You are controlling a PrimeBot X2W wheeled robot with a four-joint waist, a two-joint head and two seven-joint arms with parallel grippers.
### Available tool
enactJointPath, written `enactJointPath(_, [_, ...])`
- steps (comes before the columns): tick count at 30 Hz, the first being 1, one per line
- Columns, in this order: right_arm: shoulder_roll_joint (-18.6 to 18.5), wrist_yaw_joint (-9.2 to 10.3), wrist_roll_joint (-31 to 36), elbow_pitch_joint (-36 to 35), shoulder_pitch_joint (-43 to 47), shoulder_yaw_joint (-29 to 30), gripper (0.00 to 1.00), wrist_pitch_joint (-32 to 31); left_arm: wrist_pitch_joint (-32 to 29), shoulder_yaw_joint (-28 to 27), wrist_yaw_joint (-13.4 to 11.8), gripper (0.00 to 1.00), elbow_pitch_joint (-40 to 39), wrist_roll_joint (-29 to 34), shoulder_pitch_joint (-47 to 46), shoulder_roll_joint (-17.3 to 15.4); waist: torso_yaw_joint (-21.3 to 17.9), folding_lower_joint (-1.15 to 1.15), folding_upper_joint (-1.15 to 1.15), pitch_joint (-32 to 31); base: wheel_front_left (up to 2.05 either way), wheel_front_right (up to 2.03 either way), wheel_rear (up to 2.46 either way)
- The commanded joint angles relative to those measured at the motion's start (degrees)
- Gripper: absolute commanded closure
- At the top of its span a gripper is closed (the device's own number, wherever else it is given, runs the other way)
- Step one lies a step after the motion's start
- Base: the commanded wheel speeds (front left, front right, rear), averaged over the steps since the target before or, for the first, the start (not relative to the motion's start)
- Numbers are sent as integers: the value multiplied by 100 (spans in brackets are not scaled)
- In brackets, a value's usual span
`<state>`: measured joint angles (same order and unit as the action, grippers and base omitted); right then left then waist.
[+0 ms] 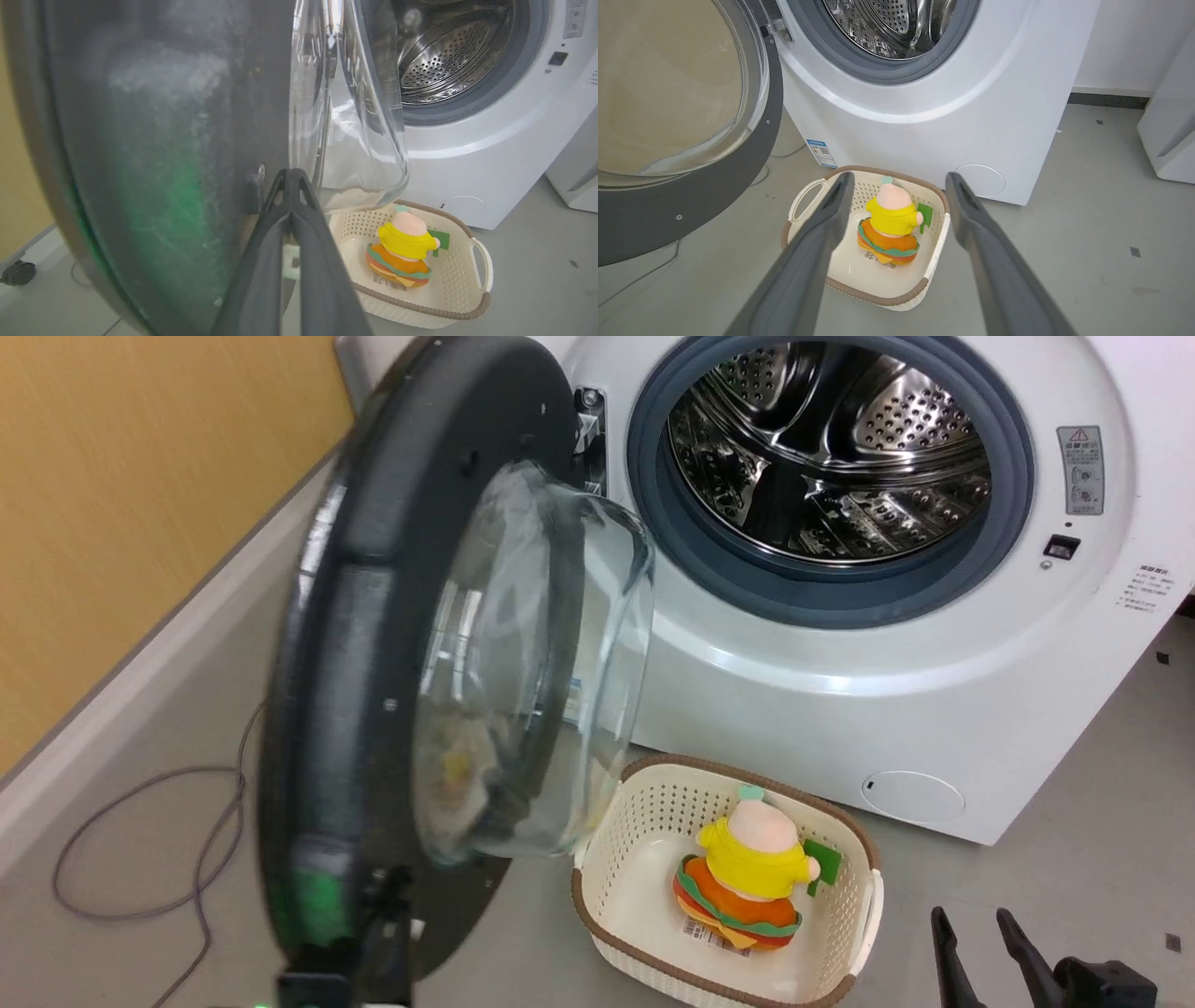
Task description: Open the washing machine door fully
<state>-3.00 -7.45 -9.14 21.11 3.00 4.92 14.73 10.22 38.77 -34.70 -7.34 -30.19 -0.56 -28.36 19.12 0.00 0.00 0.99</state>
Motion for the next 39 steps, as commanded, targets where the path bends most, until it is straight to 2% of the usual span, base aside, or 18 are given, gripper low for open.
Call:
enactJointPath(1, [13, -3, -6, -1, -102, -9, 0, 19, 111, -222, -31, 100, 73, -114, 64, -88, -16, 0, 0, 28, 0, 0, 0])
enactJointPath(6, [13, -3, 46, -6, -173, -7, 0, -3, 326, -970, 33, 100, 414, -476, 56, -288, -117, 0, 0, 128, 0, 0, 0])
enactJointPath(8, [13, -3, 71, -30, -202, 31, 0, -12, 406, -1409, 186, 100, 648, -668, 4, -382, -163, 0, 0, 204, 0, 0, 0])
enactJointPath(14, [13, -3, 118, -75, -272, 62, 0, -46, 467, -2048, 724, 100, 1355, -845, -292, -531, -236, 0, 0, 324, 0, 0, 0])
enactJointPath(19, [13, -3, 141, -92, -316, 71, 0, -61, 475, -2571, 1017, 100, 1916, -813, -556, -536, -283, 0, 0, 345, 0, 0, 0])
enactJointPath(21, [13, -3, 148, -91, -310, 90, 0, -66, 476, -2816, 1266, 100, 2262, -718, -698, -519, -288, 0, 0, 334, 0, 0, 0])
enactJointPath(25, [13, -3, 158, -97, -305, 93, 0, -70, 476, -3096, 1510, 100, 2718, -570, -860, -413, -307, 0, 0, 298, 0, 0, 0])
enactJointPath(30, [13, -3, 130, -72, -244, 77, 0, -66, 477, -3384, 1679, 100, 2934, -302, -785, -183, -341, 0, 0, 161, 0, 0, 0])
enactJointPath(34, [13, -3, 91, -44, -181, 64, 0, -57, 477, -3547, 1737, 100, 2871, -127, -541, 11, -360, 0, 0, 50, 0, 0, 0])
enactJointPath(39, [13, -3, 45, -30, -96, 60, 0, -40, 477, -3772, 1780, 100, 2391, 207, -38, 422, -363, 0, 0, -85, 0, 0, 0])
